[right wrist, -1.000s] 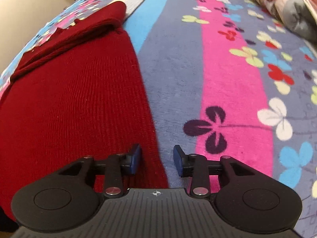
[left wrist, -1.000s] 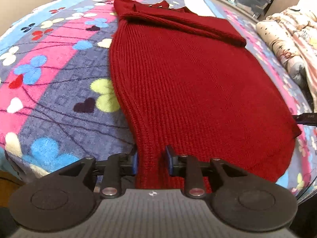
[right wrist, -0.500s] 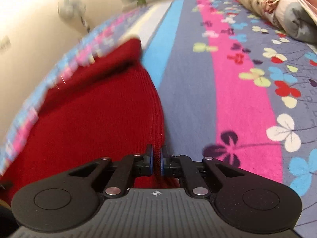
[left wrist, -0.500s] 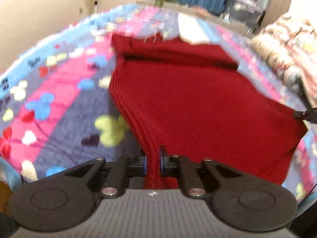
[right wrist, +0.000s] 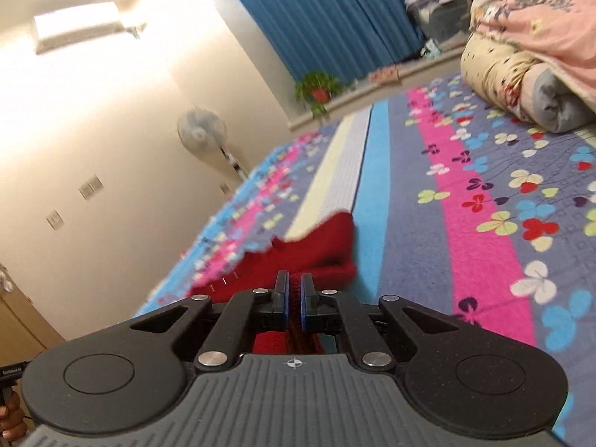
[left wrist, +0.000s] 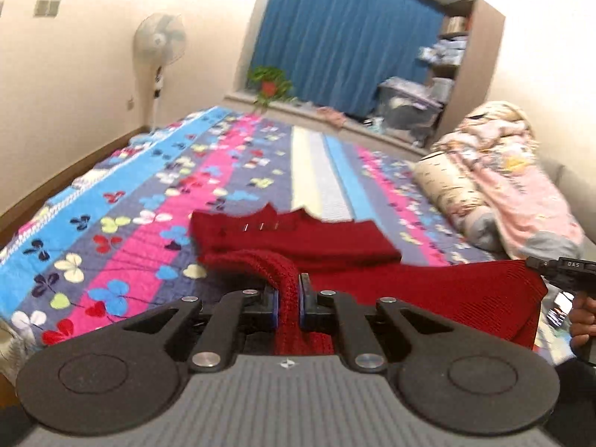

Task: Fold small clothes
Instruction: 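Lay the hem over the folded sleeves and open both grippers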

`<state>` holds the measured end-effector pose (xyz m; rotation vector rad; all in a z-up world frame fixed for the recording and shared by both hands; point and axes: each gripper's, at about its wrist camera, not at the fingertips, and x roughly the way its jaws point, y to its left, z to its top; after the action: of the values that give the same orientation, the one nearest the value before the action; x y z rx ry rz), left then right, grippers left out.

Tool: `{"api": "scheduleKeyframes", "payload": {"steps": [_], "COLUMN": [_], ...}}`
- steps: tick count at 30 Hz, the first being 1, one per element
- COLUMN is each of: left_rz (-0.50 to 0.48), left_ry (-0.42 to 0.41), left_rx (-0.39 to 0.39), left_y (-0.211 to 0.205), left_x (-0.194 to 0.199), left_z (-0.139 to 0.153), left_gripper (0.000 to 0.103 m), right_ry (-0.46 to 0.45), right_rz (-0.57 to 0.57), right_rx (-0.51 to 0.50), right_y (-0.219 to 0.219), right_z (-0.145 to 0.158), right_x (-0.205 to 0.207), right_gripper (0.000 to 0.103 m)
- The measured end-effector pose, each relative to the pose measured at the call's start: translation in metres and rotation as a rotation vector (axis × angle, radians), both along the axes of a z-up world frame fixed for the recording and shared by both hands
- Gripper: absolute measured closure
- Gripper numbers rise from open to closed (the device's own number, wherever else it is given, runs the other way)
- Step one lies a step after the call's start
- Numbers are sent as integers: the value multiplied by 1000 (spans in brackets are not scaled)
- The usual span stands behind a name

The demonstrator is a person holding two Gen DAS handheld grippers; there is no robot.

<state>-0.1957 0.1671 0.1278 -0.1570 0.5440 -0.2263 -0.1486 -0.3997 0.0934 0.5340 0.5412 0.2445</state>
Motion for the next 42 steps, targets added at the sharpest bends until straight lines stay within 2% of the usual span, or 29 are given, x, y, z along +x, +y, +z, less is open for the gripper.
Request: {"api": "scheduleKeyframes", "payload": {"steps": [3, 6, 10, 15, 16, 17, 18, 19, 20, 21, 25, 28, 31, 34, 35, 36, 38, 40, 42], "left_rz": [-23, -1, 52, 98, 99, 116, 147, 175, 188, 189, 183, 183, 177, 165, 156, 157, 212, 242, 273], "left_ry": [6, 36, 96, 172, 192, 226, 294, 343, 345, 327, 323, 311, 311, 305, 298, 288, 232, 210, 225], "left_rx": [-29, -61, -63, -66, -65, -64, -78, -115, -154, -157, -106, -97, -130, -128, -126, -121, -68, -83, -104], "left_y": [7, 16, 31, 60, 64, 67, 71, 74, 76, 76, 71, 72, 79, 83, 84, 85, 91, 101, 114], "left_x": [-10, 20, 102, 215, 228, 240, 252, 258, 262, 264, 269, 264, 259, 252, 249, 246, 236, 230, 226], "left_z": [10, 3, -31, -92, -105, -120, -134, -141, -141, -139, -141, -139, -139, -138, -136, -134, -126, -122, -122], "left_gripper": [93, 93, 93, 93, 93, 93, 93, 93, 93, 92, 92, 85, 83, 81, 79, 68, 55, 55, 55], "right_ry": [-44, 8, 137, 222, 256, 277, 287, 295, 311, 341, 322, 341, 334, 345, 347, 345, 337, 328, 321], "right_rz": [-37, -79, -130, -100, -111, -107, -90, -76, -66, -60, -47, -63, -75, -126, -138, -146, -152, -152, -147], "right_rx": [64, 106, 73, -98, -89, -76, -76, -90, -116, -146, -197, -160, -192, -204, -209, -211, -218, -223, -225], "right_y": [-12, -21, -25, -9, -10, -10, -7, -2, 4, 9, 15, 9, 8, -2, -5, -8, -12, -15, -16], "right_z": [10, -1, -31, -73, -85, -97, -110, -124, -135, -142, -143, -145, -143, -143, -143, -142, -139, -136, -133], "right_x": [-35, -24, 47, 167, 185, 197, 206, 211, 212, 215, 215, 214, 212, 209, 207, 205, 201, 197, 193], "right_gripper": [99, 99, 99, 99, 99, 98, 98, 98, 98, 97, 97, 97, 96, 93, 92, 92, 92, 92, 91]}}
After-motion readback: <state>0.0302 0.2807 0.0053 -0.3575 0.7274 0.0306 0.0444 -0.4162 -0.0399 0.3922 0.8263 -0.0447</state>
